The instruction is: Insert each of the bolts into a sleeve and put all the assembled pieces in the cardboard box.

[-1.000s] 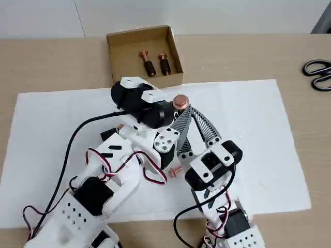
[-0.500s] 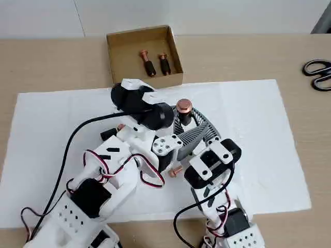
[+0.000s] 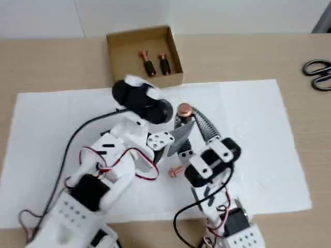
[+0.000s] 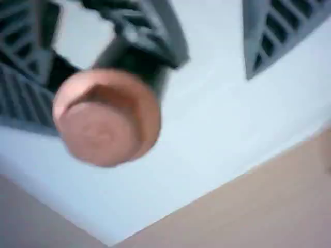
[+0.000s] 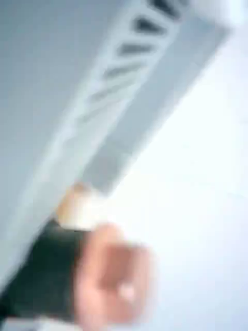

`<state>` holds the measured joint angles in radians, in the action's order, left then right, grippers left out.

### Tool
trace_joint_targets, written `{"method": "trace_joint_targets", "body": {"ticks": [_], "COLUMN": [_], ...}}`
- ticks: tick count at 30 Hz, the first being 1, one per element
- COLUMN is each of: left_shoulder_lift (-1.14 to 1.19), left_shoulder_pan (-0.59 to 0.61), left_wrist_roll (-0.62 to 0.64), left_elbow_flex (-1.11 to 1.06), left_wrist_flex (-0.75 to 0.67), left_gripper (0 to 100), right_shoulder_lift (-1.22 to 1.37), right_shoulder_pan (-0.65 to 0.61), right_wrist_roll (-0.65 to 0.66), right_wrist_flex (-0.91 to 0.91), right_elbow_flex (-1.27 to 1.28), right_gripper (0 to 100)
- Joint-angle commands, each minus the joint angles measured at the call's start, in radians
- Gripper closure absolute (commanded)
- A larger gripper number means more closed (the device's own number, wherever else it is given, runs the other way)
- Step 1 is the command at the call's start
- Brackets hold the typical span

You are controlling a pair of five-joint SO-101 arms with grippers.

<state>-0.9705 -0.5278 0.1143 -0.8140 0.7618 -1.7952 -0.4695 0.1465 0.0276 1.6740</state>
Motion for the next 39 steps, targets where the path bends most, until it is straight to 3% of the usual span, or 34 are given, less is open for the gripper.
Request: {"method": "trace_joint_targets", "body": {"ticks": [1,10,17,22,34,39], "left_shoulder_lift": [0.005,-0.003,0.005,0.005,-0.006,-0.054], "left_shoulder_pan": [0.031,0.026,-0.110,-0.123,0.201,0.270], "left_wrist_roll": [-0.011,-0.005,-0.003,-0.003,0.041,0.086], "left_elbow_flex": [0.010,0.061,0.225,0.285,0.239,0.127], "left_wrist_flex": [0.006,-0.018,-0.017,-0.017,-0.092,-0.135], "left_gripper": [77,77,77,77,78,92], "right_shoulder_lift": [-0.018,-0.018,-0.016,-0.015,-0.010,-0.013], "right_shoulder_pan": [0.010,0.010,0.010,0.010,0.010,0.012], "right_wrist_roll": [-0.005,-0.005,-0.005,-0.003,-0.003,-0.003], "right_wrist_flex": [-0.025,-0.025,-0.025,-0.025,-0.024,0.051], "right_elbow_flex": [0.006,0.008,0.008,0.008,0.008,0.008], "right_gripper": [99.5,99.5,99.5,99.5,99.5,99.5]}}
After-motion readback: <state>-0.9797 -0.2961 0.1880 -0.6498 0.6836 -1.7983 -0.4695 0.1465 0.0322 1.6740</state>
